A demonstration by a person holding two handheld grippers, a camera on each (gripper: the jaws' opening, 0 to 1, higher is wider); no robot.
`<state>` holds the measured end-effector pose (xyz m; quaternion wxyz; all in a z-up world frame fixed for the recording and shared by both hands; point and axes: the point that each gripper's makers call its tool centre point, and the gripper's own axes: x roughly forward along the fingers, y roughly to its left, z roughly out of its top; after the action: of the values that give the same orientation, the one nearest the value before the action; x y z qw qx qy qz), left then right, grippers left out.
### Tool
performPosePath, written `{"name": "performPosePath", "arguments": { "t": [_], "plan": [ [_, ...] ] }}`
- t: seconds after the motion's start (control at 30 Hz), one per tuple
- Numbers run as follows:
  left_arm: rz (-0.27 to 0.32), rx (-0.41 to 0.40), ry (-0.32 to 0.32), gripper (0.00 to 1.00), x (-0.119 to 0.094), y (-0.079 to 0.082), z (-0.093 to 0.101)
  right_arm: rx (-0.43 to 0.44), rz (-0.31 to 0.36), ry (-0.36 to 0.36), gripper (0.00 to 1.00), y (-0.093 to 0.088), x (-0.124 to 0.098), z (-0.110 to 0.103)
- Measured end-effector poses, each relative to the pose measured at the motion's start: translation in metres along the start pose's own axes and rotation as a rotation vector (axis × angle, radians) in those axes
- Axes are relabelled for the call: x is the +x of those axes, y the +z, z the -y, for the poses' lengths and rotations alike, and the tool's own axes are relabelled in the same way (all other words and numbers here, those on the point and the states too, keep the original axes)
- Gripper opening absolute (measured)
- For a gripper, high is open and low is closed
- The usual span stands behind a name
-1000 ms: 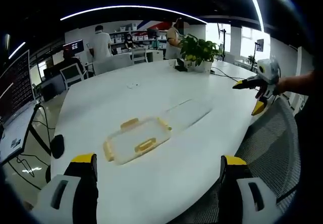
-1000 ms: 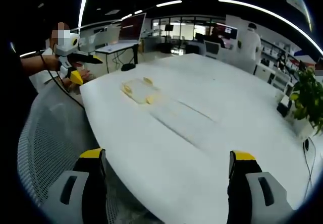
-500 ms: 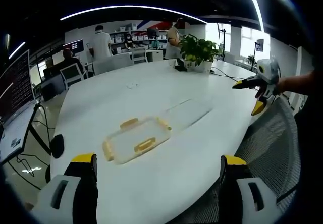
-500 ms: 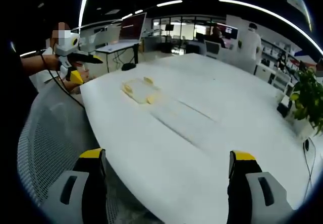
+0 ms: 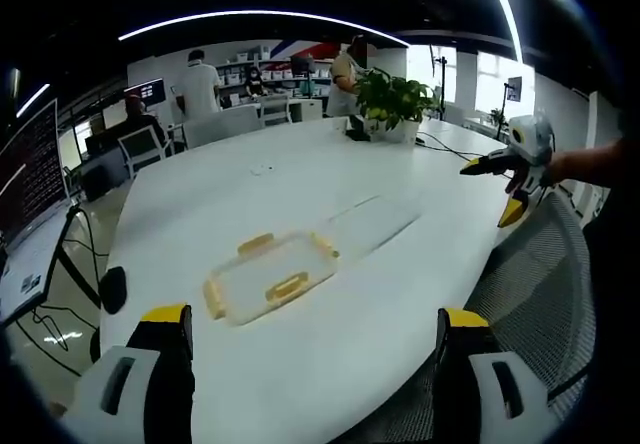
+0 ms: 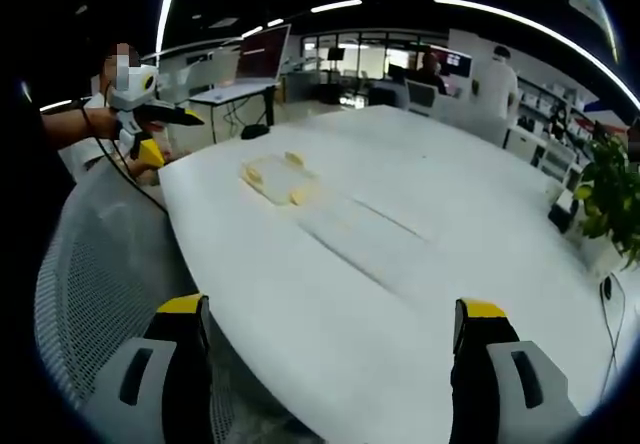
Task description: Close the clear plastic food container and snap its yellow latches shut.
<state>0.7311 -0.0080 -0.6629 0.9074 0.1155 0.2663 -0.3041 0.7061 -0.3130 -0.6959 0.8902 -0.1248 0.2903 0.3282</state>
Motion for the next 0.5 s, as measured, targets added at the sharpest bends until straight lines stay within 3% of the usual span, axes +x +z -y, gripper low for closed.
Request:
{"name": "performPosePath", "arguments": {
  "t": [0.5],
  "plan": [
    [0.001, 0.002, 0.0, 0.99, -0.0008, 0.001, -0.0021, -0.006, -0.005, 0.004, 1.0, 0.0022, 0.0006, 0.0001]
  ]
}}
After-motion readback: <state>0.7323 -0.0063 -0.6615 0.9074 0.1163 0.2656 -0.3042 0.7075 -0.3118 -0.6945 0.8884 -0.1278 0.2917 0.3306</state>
